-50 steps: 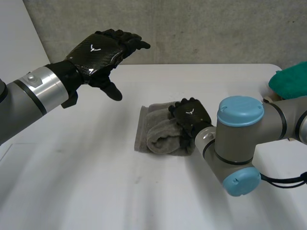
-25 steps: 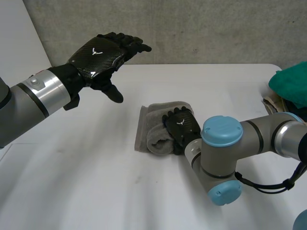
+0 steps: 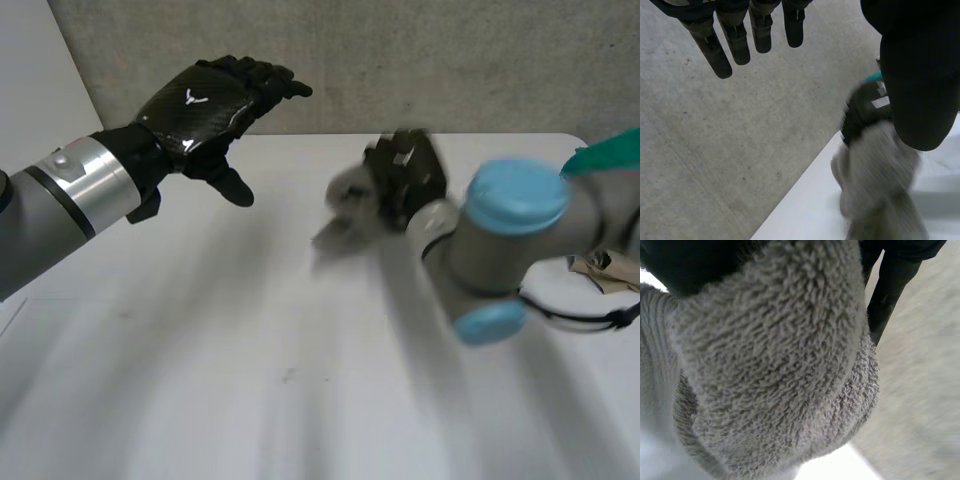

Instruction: Fold the laundry.

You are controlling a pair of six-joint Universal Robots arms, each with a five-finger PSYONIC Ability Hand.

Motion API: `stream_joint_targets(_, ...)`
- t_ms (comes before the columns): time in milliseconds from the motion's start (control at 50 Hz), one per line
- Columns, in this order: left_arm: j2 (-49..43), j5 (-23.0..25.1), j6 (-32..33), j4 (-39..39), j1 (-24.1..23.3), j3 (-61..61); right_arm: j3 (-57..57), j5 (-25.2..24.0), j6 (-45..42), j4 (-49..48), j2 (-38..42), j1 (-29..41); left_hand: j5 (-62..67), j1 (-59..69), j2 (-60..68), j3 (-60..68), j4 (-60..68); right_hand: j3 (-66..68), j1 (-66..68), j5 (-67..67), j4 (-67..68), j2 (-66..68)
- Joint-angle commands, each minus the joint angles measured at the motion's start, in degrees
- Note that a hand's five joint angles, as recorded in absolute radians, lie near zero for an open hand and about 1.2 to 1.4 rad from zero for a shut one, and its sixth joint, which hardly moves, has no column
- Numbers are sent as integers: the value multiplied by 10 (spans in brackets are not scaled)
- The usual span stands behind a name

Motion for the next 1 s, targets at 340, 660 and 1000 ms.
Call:
stream_joint_targets(340, 6, 1, -12, 3, -20, 4, -101, -354, 117, -57, -25, -498, -25, -9, -18, -21, -16, 147, 231, 197, 134, 160)
stream_joint_targets(660, -4, -15, -10, 12, -40, 7, -75, -379, -17, -73, 106, -564, -25, -9, -18, -21, -16, -553, -469, -503, -566, -540)
stream_joint_targets(1000, 27, -18, -13, 3, -53, 6, -8, -312, 62, 128, -87, -588, -25, -9, -18, -21, -16, -553, -469, -503, -566, -540)
